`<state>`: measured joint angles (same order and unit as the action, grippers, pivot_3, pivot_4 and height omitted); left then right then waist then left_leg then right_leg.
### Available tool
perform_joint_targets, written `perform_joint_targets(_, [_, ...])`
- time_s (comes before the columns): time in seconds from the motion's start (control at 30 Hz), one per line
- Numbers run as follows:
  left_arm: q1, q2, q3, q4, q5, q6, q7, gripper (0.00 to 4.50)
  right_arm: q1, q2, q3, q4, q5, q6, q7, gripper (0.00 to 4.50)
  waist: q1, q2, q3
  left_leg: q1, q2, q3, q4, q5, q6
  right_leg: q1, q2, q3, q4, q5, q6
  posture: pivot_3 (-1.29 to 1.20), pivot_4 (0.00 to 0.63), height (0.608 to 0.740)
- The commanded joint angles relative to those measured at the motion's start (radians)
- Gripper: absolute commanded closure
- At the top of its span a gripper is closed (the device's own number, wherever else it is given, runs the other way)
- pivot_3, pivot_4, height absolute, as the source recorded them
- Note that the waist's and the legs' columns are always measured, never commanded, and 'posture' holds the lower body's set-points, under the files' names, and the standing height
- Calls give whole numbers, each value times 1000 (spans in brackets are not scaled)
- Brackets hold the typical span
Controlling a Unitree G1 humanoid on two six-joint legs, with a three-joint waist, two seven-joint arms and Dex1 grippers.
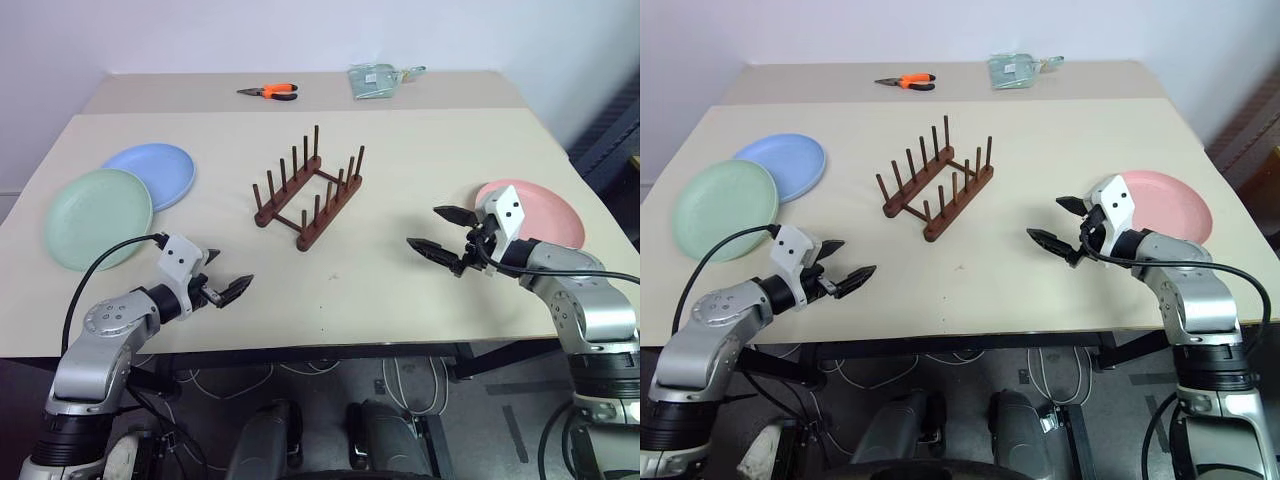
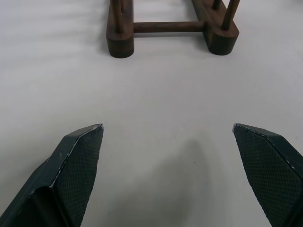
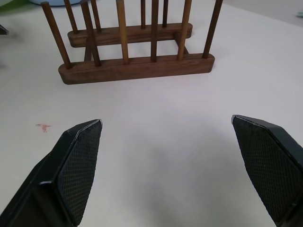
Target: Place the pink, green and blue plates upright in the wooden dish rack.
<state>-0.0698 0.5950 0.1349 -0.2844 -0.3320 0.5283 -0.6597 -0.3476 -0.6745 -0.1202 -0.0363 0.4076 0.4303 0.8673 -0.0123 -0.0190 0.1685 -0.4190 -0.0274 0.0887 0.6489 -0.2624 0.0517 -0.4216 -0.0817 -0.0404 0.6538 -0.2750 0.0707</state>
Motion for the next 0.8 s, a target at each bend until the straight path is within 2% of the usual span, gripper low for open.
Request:
perform_joint_targets(0.03, [11,0,13,-48,-15,-7,4,0,-12,10,-1,-25,3,-21,-1,18,0,0,0,0,0,0,0,0,0,0,0,0,0,0,0,0,150,740])
perform_joint_targets(0.5, [39,-34,-26,-111,-19,15,34,0,15,43,34,-65,0,-29,-3,18,0,0,0,0,0,0,0,0,0,1,0,0,0,0,0,0,150,740])
perform_joint_targets(0.67, [46,-50,-53,-110,-18,14,36,0,44,56,61,-135,35,40,3,18,0,0,0,0,0,0,0,0,0,1,0,0,0,0,0,0,150,740])
perform_joint_targets(0.8, [-25,-167,-154,-101,45,61,171,0,75,63,76,-231,32,70,-30,18,5,1,-1,0,0,-1,0,0,0,1,0,-1,-1,1,1,0,150,740])
